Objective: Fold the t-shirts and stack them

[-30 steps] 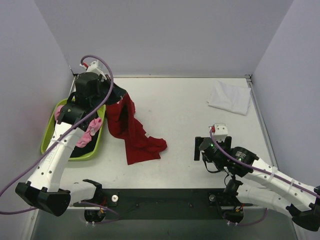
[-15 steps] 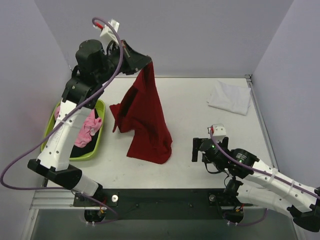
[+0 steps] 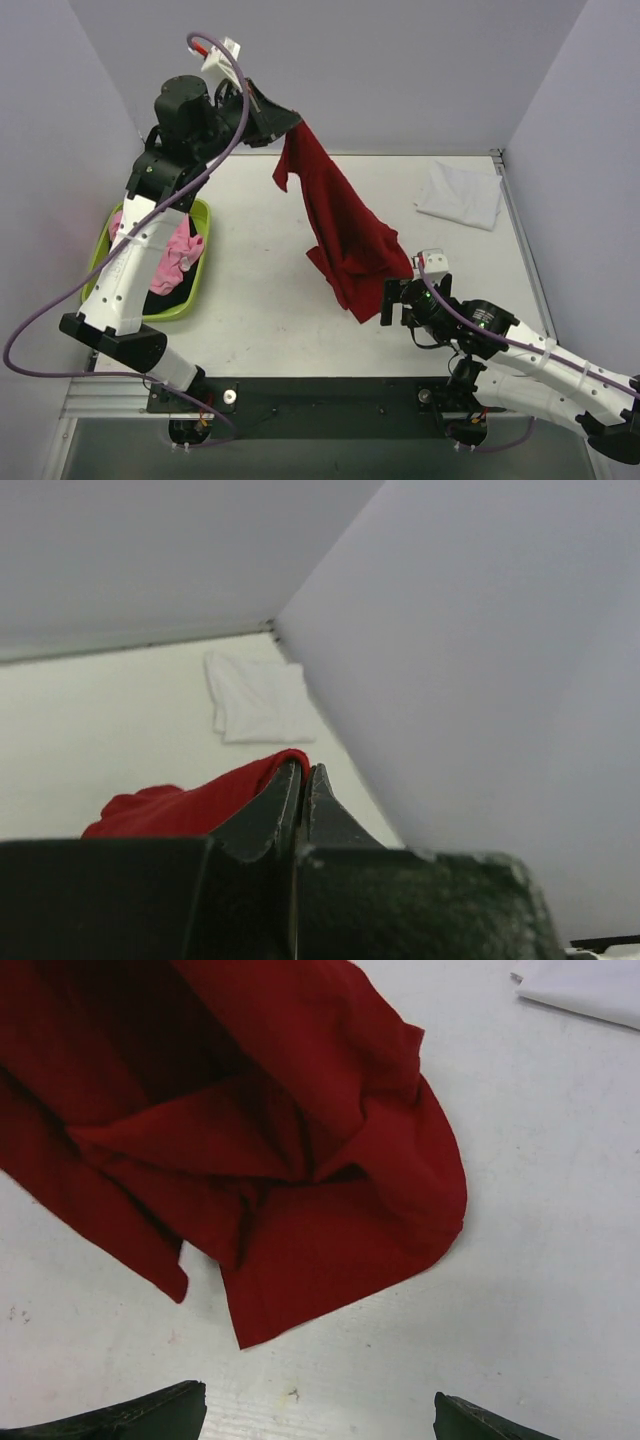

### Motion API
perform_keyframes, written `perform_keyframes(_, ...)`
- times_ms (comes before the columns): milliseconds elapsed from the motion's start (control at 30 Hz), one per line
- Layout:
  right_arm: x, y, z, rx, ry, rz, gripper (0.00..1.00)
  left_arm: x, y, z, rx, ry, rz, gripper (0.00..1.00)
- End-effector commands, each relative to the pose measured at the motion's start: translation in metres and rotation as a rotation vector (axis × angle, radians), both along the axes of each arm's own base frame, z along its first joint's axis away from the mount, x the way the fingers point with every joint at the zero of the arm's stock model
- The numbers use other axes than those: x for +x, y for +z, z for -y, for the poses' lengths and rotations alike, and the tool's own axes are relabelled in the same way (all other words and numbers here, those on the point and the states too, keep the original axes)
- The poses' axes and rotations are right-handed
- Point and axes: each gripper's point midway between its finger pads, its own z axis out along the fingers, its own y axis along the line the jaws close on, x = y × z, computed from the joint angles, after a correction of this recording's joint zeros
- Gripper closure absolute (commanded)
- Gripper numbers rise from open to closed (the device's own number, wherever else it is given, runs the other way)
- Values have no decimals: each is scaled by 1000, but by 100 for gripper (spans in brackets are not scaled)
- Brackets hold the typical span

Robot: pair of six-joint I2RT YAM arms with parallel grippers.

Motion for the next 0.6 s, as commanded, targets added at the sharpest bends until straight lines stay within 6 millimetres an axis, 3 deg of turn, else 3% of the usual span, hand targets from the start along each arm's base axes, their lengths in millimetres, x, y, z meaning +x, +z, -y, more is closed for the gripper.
perform_keyframes(0, 2, 0, 2, -32, 6, 17, 2, 27, -31, -27, 39, 118, -18, 100)
perform_keyframes(33, 3, -1, 4, -52, 2, 13, 3, 31, -46, -31, 75, 131, -47, 100)
perform_keyframes(133, 8, -7, 8, -113, -21, 12, 3, 33, -66, -46, 140, 175, -69, 100)
perform_keyframes(267, 22, -17, 10, -223, -66, 17, 3, 20, -100, -65, 196, 228, -105, 100)
perform_keyframes(400, 37, -32, -8, -172, -71, -33, 4, 8, -116, -86, 200, 268, -130, 100)
perform_keyframes(567, 31, -65, -32, -150, -26, -142, 7, 1, -115, -114, 218, 318, -131, 100)
